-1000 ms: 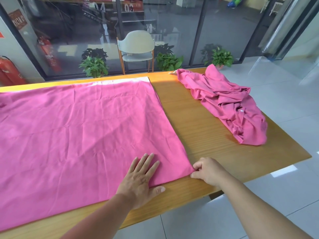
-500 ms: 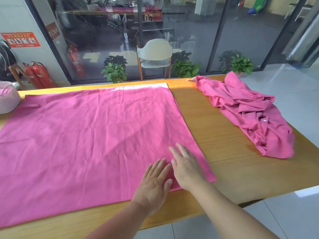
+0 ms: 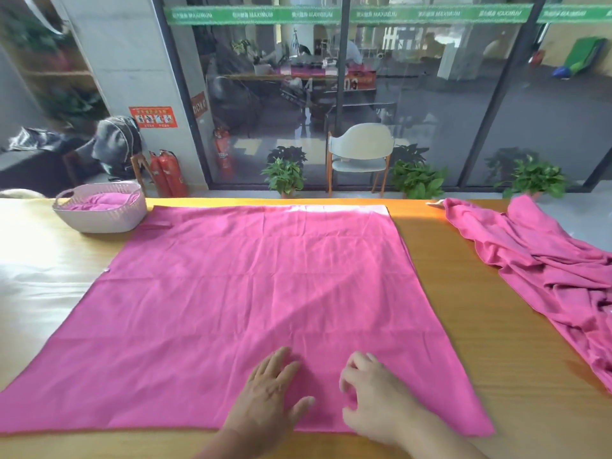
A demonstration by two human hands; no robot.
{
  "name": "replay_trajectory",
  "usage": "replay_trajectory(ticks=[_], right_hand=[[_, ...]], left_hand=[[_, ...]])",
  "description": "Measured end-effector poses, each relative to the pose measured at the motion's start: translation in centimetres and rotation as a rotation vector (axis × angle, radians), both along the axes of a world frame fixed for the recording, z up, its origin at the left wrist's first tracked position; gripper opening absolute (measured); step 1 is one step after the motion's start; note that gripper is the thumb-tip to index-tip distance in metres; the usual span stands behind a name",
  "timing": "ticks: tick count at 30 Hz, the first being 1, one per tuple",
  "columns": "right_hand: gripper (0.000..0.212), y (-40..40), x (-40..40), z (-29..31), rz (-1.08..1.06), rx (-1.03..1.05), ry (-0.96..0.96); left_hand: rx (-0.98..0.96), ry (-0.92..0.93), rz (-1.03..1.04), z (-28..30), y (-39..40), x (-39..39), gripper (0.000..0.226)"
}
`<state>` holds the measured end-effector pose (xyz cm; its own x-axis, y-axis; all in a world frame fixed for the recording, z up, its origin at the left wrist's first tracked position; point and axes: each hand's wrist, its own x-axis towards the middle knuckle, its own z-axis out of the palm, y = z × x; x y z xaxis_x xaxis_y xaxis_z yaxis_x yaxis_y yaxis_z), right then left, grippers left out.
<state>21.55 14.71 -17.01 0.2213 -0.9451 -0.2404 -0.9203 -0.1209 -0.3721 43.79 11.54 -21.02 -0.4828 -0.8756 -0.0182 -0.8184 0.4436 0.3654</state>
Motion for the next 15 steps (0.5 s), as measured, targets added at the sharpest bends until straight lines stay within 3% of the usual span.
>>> replay_trajectory(ticks=[3, 6, 9, 12, 15], right_hand=[[0.016, -0.5, 0.8, 0.1, 0.119, 0.071, 0.101], [0.015, -1.6, 1.4, 0.5, 0.174, 0.087, 0.180], [0.019, -2.7, 2.1, 1.4, 0.196, 0.153, 0.239], [0.009, -3.7, 2.7, 2.1, 0.145, 0.255, 0.259], [0.023, -5.3, 3.6, 2.0, 0.022, 0.164, 0.180]], left_hand=[[-0.047, 0.041, -0.007, -0.1, -0.2, 2.4, 0.062], [0.048, 0.017, -0.023, 0.1, -0.4, 3.5, 0.067], [-0.014, -0.072, 0.005, 0.0, -1.0, 4.3, 0.063], [0.044, -0.221, 0.113, -0.6, -1.8, 4.7, 0.065], [0.072, -0.286, 0.143, -1.8, -2.2, 5.3, 0.072]])
